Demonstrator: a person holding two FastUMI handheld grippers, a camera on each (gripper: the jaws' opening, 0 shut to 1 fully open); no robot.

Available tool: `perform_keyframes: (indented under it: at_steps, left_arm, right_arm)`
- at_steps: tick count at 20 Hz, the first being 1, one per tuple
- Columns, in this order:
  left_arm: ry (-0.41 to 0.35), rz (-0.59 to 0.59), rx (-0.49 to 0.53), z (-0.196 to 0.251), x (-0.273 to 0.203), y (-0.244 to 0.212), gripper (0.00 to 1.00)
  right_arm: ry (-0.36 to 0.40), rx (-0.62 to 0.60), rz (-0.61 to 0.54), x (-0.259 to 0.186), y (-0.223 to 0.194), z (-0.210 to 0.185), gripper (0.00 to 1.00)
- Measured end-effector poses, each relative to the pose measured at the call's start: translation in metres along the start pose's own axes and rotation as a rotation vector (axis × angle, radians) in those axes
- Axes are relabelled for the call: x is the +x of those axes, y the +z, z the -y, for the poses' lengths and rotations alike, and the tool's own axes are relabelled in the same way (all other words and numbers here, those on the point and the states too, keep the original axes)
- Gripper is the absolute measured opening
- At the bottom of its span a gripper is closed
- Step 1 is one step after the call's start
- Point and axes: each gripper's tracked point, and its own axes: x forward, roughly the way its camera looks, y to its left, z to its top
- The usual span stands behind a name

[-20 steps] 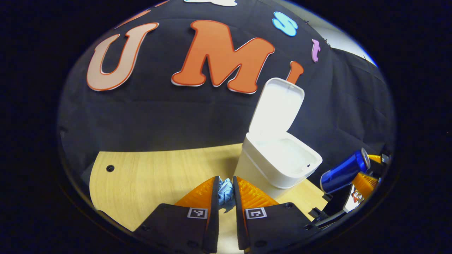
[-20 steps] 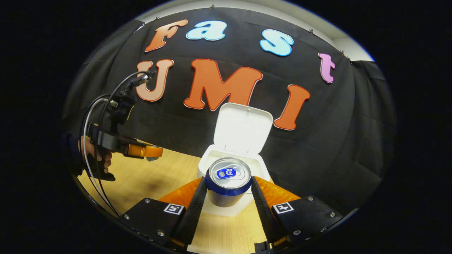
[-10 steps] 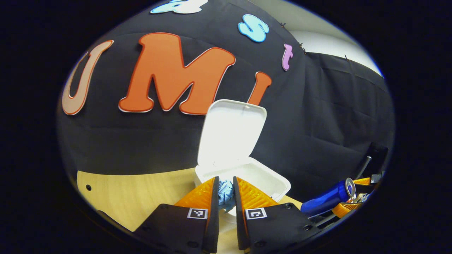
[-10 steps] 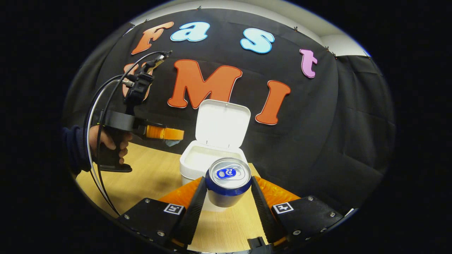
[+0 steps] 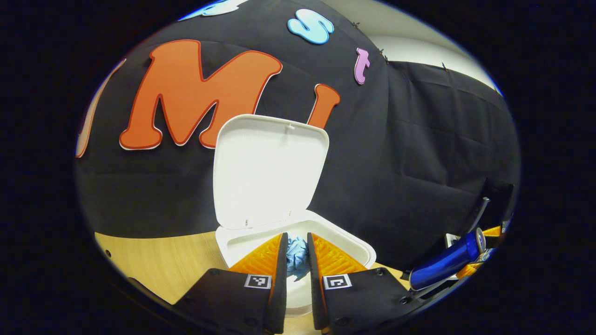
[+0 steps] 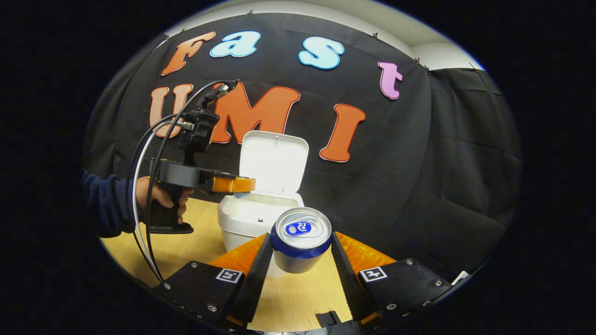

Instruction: Press the lid of the desktop garbage bin to open it, pick up the crumpled paper on the desktop and throw it into the bin, then pick up the pop can on the desktop and drop it into the bin, and finally close the garbage bin lid.

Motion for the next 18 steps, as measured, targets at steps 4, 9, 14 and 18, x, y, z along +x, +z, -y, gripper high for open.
perform_keyframes:
  at_steps: [4,9,14,18]
  left_arm:
    - [0.022,-0.03,0.006,0.001,0.008,-0.01,0.36]
    - [0.038,-0.033,0.023,-0.001,0.002,-0.007,0.68]
    - [0.07,0.0,0.025,-0.013,-0.022,0.002,0.94]
    - [0.137,0.026,0.024,-0.034,-0.052,0.009,0.95]
  right_arm:
    - [-0.002,0.001,0.01,0.005,0.002,0.011,0.76]
    - [0.025,0.004,0.034,0.018,0.008,0.015,0.76]
    - [0.079,-0.003,0.068,0.038,0.023,0.008,0.76]
    - [0.13,-0.022,0.1,0.052,0.041,-0.006,0.76]
